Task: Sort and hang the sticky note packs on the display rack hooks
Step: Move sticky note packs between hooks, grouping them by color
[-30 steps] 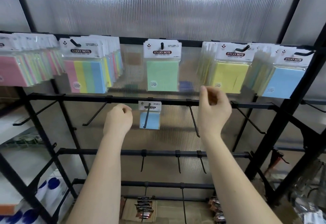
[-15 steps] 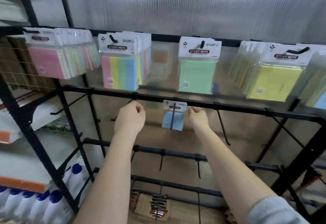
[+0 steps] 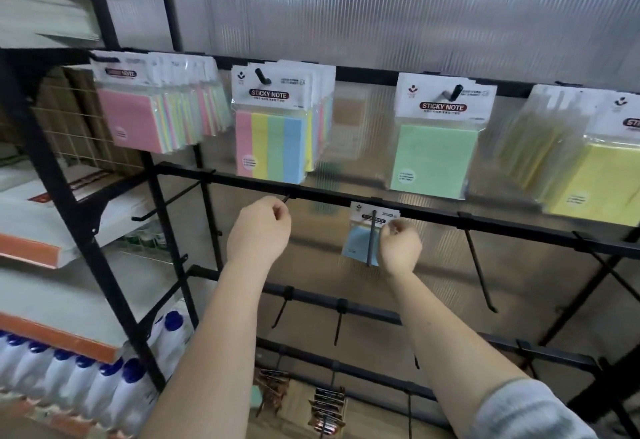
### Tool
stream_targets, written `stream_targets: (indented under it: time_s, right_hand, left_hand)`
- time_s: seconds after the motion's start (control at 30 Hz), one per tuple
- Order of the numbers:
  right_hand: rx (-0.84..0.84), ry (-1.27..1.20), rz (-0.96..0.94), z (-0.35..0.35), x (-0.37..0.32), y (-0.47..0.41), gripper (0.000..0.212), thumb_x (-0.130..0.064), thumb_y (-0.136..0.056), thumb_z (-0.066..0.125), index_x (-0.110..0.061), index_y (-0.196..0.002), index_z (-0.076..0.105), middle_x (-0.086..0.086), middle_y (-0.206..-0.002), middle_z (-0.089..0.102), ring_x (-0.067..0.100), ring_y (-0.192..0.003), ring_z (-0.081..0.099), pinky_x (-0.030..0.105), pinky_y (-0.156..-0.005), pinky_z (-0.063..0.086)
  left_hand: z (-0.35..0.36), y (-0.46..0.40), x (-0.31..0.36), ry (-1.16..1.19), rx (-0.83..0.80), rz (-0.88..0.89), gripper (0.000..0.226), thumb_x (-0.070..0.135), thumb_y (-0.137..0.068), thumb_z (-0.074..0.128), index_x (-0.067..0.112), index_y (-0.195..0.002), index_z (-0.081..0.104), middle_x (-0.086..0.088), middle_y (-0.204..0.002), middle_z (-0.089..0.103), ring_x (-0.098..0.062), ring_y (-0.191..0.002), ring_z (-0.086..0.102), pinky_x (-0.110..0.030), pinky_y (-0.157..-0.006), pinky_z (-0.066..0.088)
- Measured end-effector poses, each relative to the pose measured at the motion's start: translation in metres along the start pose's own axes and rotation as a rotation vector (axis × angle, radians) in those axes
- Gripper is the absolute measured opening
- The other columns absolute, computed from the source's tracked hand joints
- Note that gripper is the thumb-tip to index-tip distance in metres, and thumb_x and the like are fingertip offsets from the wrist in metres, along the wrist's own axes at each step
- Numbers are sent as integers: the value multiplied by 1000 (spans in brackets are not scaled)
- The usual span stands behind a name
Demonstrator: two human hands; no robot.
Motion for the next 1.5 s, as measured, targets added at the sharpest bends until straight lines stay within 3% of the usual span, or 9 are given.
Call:
stream_targets:
  time_s: [0.17,0.4,0.57,0.73,0.9,1.13,1.27,1.4,1.5]
  right_hand:
    - [83,-41,29,-4,7,-3,33,-13,-93,57,1,-122,53,19,-115,62,33,-107,58,30,-83,43]
    - [-22,-126,95,8,21,-7,17,-22,-86,68,-7,-86,61,5,-80,60,20,-73,55,25,-58,39]
    - [-36,-129,36,7,20,-7,16,-25,-88,66,-12,-80,64,3,-73,62,20,-70,57,28,-63,44]
    - [-64,-88,-55,8,12,-2,16,-26,-98,48,-11,-95,55,0,-80,56,19,-77,54,28,-63,40]
    - [-98,-109,-96,4,6,9,22,-26,-99,46,-10,-108,56,2,-92,61,13,-76,55,23,-56,40]
    - [-46,-171,-174,-28,-5,53,25,-22,-96,49,-19,-72,51,-8,-66,51,5,-61,43,23,-57,33]
    - [-29,-184,-174,-41,-11,75,29,-26,-97,48,-13,-71,50,-4,-65,47,5,-58,37,21,-54,29]
    - [-12,-187,-176,-52,-18,92,35,-23,-96,49,-23,-61,41,-9,-58,41,0,-49,37,12,-46,28]
    - [10,-162,-198,-59,-24,98,39,-17,-91,51,-21,-56,34,-11,-49,36,3,-47,34,16,-45,26]
  left_hand:
    - [1,-3,-2,1,-16,4,20,25,-96,43,24,-105,60,6,-98,63,-16,-83,59,-27,-64,42]
    - [1,-7,-2,0,-26,7,24,24,-96,42,21,-111,61,4,-101,63,-14,-82,57,-22,-59,38]
    - [3,-7,-1,0,-34,17,23,24,-96,42,21,-110,60,4,-101,64,-14,-84,58,-22,-59,39]
    - [5,-3,4,-6,-39,42,21,22,-96,43,22,-108,61,5,-100,63,-14,-85,58,-20,-56,37]
    - [6,0,8,-1,-49,53,21,21,-95,43,21,-103,62,6,-99,61,-15,-88,56,-23,-58,38]
    - [2,0,9,53,-48,79,20,19,-95,45,20,-103,63,5,-97,60,-15,-87,55,-23,-63,38]
    - [-1,0,5,64,-36,74,20,20,-95,44,20,-105,62,3,-98,62,-16,-85,56,-20,-56,35]
    - [5,2,6,69,-63,69,19,18,-94,44,21,-99,62,3,-96,62,-18,-85,56,-25,-60,38]
    - [14,3,8,71,-116,88,20,18,-95,44,21,-101,63,4,-98,61,-16,-87,56,-25,-66,40]
Point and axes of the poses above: each hand's wrist, its own y-axis away from the middle knuckle, its own z-axis out of the palm, x = y × z, the point moved 10 cm from there along -y, towards the middle knuckle
